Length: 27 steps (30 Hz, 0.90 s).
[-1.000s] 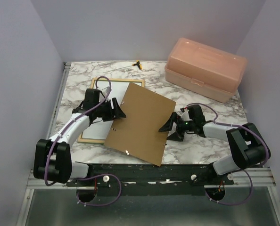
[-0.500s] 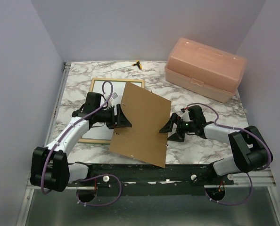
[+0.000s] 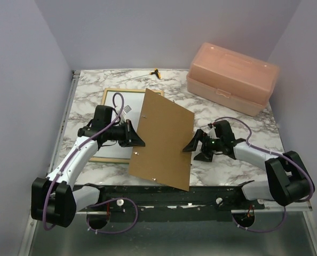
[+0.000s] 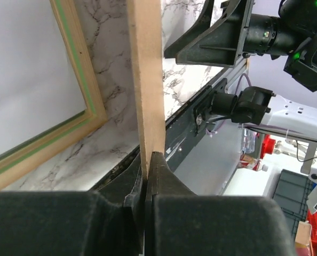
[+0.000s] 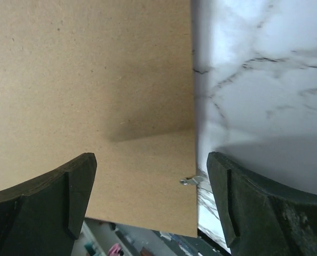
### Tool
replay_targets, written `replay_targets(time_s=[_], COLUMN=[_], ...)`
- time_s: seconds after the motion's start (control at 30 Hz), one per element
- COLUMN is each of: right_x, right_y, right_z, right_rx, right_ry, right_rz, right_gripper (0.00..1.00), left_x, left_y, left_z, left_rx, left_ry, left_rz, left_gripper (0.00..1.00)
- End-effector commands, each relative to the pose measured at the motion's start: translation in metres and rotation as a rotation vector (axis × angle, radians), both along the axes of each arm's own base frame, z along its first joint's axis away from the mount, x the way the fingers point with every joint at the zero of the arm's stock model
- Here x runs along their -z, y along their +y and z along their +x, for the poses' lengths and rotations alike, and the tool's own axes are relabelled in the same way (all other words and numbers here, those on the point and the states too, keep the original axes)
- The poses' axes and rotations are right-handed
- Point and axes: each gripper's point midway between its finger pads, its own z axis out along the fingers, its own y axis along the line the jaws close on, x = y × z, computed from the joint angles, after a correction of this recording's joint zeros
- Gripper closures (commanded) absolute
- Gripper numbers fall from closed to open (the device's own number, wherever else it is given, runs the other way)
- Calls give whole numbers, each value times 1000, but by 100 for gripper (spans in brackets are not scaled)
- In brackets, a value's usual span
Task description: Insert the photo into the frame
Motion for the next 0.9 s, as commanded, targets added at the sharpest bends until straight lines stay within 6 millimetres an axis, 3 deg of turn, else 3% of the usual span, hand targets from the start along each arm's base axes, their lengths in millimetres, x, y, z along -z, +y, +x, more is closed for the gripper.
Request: replay_targets(time_s=[0.0,0.23,0.37,0.57,0.87], right_x=[11,-35,-67,-109,-210], right_y=[-25,-17,-5,5,21], right_z=[-7,4,9,19,66], right_rx=[68,89,48,11,3], right_ry=[-4,-147,-253,-380,-585], right_rz=[-147,-50,50,142,196], right_gripper=[7,5,4,4,8], left_x=[-25,-94,-117,-133,-125], left_y=[6,18,24,25,25], left_z=[10,1,-9,-22,-36], left_rx=[-58,-127,-150,-102,-13], left_ry=[-147,-416,-502,-515,-513], left_rz=[30,0,-17,-3,25], left_gripper=[100,100,100,100,100])
